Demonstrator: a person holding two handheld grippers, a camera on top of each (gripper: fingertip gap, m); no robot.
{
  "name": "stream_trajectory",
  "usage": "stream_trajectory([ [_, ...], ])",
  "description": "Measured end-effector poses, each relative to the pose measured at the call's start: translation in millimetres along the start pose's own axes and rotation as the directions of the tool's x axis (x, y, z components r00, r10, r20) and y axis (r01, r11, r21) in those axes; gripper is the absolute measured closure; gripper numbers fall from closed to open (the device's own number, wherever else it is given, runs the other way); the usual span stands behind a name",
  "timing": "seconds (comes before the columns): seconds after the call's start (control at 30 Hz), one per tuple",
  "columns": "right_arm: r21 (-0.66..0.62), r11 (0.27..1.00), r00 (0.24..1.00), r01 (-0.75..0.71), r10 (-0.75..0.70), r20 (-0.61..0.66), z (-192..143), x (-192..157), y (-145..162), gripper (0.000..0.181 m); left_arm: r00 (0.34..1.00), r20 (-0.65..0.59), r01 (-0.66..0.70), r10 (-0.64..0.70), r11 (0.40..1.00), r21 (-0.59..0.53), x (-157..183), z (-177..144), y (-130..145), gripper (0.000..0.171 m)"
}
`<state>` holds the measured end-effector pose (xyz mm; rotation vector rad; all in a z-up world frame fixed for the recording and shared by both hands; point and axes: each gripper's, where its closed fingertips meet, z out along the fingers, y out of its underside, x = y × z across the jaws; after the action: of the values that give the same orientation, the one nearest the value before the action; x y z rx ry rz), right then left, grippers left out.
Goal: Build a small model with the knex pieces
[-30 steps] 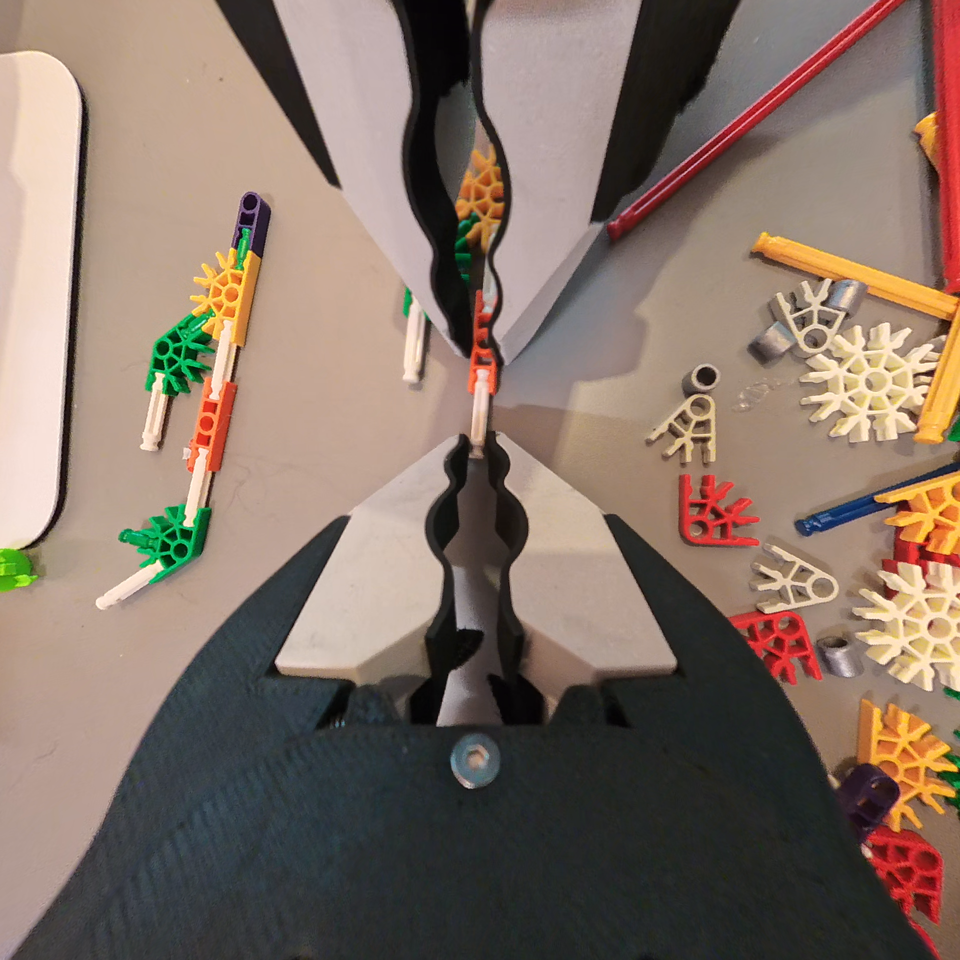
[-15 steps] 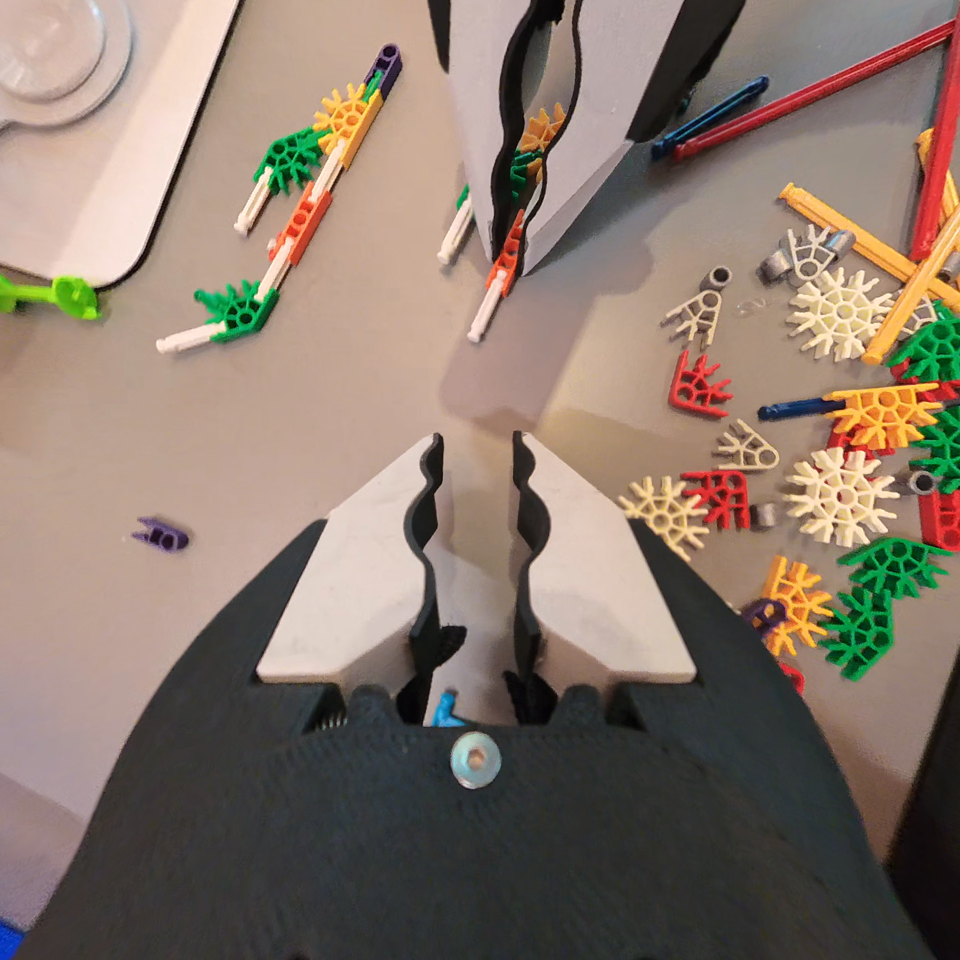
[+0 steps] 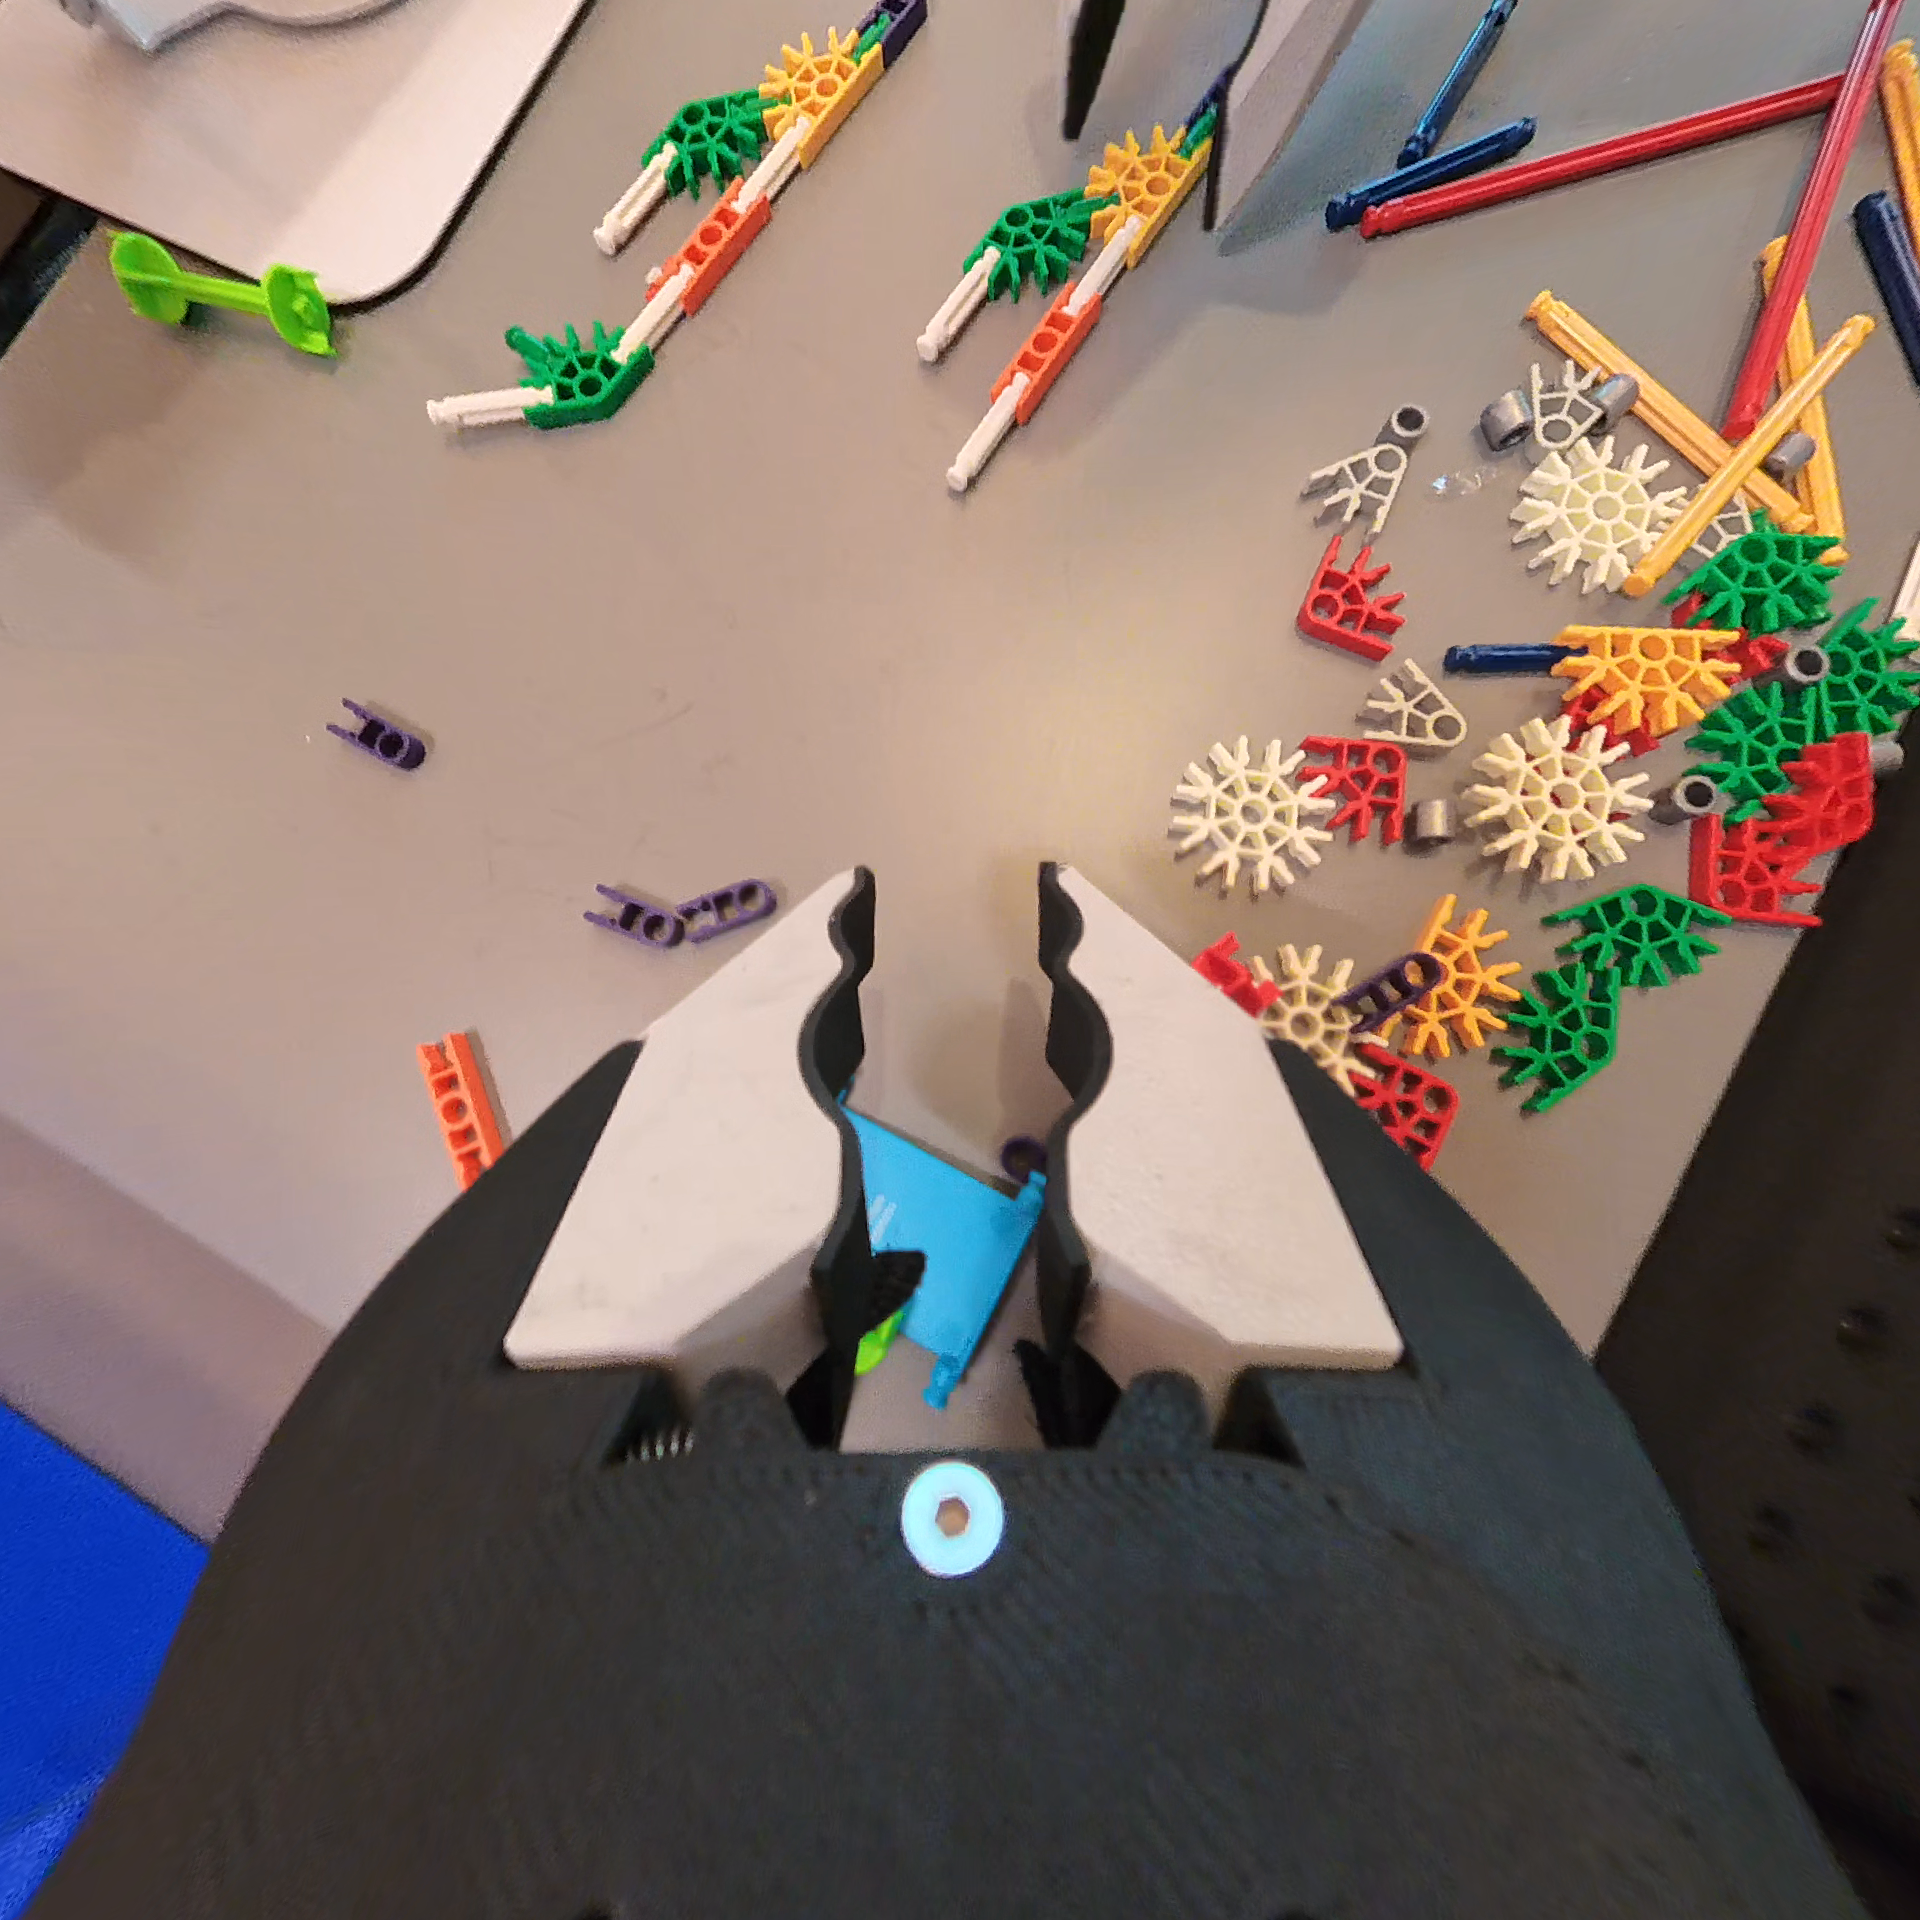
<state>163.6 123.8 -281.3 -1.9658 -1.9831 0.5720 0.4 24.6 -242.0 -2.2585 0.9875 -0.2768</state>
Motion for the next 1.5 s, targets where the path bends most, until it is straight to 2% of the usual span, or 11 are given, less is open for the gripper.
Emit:
stream_trajectory([
  [0.13,0.021,1.0,1.0,0.008,-0.008,0.0,11,-3,-7,0.157,1.0,-0.002,0.005,-0.005,1.0,-0.007,5,-4,8,0.142],
  [0.3,0.014,0.998,0.998,0.062,-0.062,0.01,19,-13,-20,0.159,1.0,0.008,0.013,-0.013,1.0,-0.002,9,-12,12,0.142],
  [0.33,0.009,0.998,0.998,0.058,-0.059,0.014,19,-15,-21,0.159,1.0,0.013,0.02,-0.019,1.0,-0.002,9,-14,13,0.142],
  [0.4,0.02,0.999,1.0,0.025,-0.025,0.015,15,-15,-24,0.139,0.999,0.021,0.036,-0.036,0.999,0.001,7,-18,16,0.142],
  [0.53,0.08,0.997,0.999,-0.012,0.015,-0.046,-16,-12,-25,0.135,0.997,0.043,0.062,-0.062,0.998,-0.004,0,-29,23,0.139],
  [0.73,0.1,0.992,0.988,-0.071,0.084,-0.13,-59,-23,2,0.136,0.991,0.089,0.1,-0.097,0.994,-0.036,-26,-30,27,0.134],
  [1.03,0.151,0.973,0.969,-0.174,0.196,-0.147,-88,-74,46,0.139,0.993,0.119,0.017,0.001,0.988,-0.152,-69,11,15,0.127],
  [1.1,0.16,0.968,0.967,-0.193,0.215,-0.135,-91,-87,53,0.138,0.999,0.051,0.003,0.004,0.991,-0.134,-57,13,5,0.13],
  [1.23,0.191,0.962,0.973,-0.196,0.216,-0.085,-87,-117,50,0.148,0.987,-0.155,-0.057,0.044,0.995,-0.076,8,15,-19,0.135],
  [1.37,0.193,0.963,0.98,-0.189,0.198,-0.03,-67,-144,34,0.154,0.954,-0.278,-0.144,0.112,0.985,-0.098,64,23,-18,0.132],
  [1.5,0.156,0.977,0.99,-0.143,0.142,0.016,-38,-171,19,0.149,0.912,-0.383,-0.174,0.147,0.984,-0.037,107,21,-30,0.131],
])
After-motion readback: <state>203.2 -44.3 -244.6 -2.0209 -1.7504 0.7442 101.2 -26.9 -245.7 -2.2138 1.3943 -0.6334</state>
